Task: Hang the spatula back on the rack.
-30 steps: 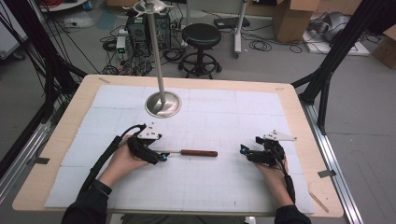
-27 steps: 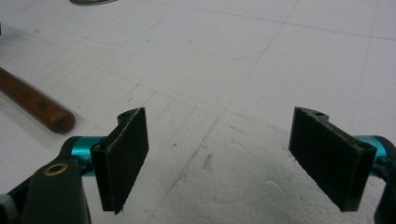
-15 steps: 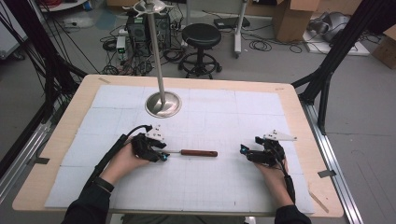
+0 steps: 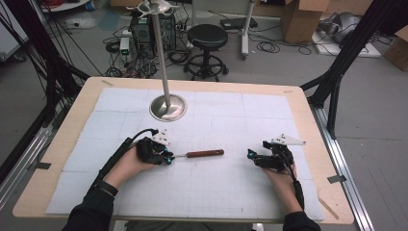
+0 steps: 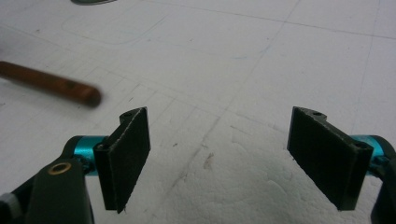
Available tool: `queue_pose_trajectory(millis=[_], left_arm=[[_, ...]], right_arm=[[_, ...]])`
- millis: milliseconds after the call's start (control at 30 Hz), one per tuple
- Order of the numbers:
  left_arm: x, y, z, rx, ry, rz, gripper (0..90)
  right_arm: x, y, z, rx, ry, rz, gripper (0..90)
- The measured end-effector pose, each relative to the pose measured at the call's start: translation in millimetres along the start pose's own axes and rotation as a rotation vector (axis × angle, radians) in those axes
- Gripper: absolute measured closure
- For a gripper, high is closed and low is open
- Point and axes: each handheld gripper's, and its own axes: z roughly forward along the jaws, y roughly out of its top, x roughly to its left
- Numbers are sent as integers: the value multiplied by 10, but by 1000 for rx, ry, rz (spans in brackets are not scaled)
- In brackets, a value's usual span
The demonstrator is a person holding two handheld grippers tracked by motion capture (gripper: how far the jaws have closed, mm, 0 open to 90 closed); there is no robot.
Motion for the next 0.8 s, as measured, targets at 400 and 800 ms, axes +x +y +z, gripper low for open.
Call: queue_pose_trajectory(millis=[400, 800], left_arm=[[45, 127, 36, 88, -25, -73, 829], [1, 252, 52, 179, 4, -26, 842]], right_arm=[[3, 1, 4, 3, 1, -1, 213], [-11, 5, 10, 8, 11, 7, 227]])
